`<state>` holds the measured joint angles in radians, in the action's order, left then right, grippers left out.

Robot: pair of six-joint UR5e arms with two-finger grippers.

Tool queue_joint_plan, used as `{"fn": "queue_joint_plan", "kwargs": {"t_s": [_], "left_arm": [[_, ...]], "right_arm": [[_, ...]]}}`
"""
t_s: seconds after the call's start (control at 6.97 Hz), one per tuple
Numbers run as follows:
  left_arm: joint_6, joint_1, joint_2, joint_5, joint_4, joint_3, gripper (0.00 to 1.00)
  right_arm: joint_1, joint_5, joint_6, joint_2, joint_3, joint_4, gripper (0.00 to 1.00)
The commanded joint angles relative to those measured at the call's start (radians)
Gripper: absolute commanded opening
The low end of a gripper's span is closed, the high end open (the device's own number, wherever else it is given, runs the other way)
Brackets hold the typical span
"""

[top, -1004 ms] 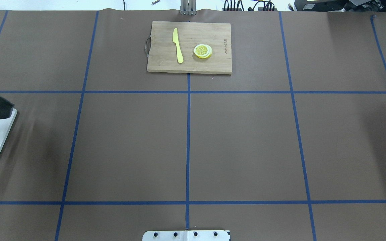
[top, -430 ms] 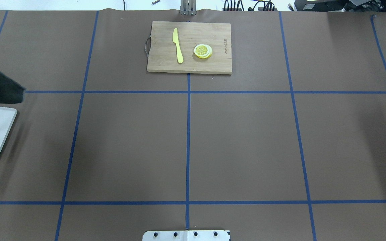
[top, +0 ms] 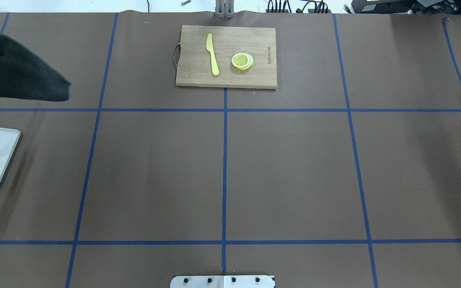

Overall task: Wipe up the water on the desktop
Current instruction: 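Carry the grey towel forward with the left gripper while the right gripper approaches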

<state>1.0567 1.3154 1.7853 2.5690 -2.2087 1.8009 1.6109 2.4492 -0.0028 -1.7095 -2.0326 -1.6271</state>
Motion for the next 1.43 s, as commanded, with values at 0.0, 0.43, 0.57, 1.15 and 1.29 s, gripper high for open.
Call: {"fn": "queue_joint_plan", "kwargs": {"t_s": [0.0, 0.43, 0.57, 1.15, 1.29], "left_arm": [[0.142, -0.065, 0.083, -0.015, -0.006, 0.002, 0.00], [0.280, -0.172, 0.193, -0.085, -0.006, -0.003, 0.00], [0.342, -0.230, 0.236, -0.146, -0.006, 0.000, 0.00], [0.445, -0.346, 0.309, -0.220, -0.050, -0.008, 0.00], [0.485, -0.369, 0.318, -0.242, -0.087, -0.006, 0.00]], "right_arm": [[-0.099, 0.054, 0.030, 0.133, 0.002, 0.041, 1.00], [-0.366, 0.019, 0.300, 0.319, 0.057, 0.272, 0.99], [-0.431, -0.028, 0.387, 0.364, 0.058, 0.300, 0.99], [-0.631, -0.201, 0.783, 0.492, 0.063, 0.571, 1.00], [-0.701, -0.302, 0.837, 0.496, 0.060, 0.631, 0.99]]}}
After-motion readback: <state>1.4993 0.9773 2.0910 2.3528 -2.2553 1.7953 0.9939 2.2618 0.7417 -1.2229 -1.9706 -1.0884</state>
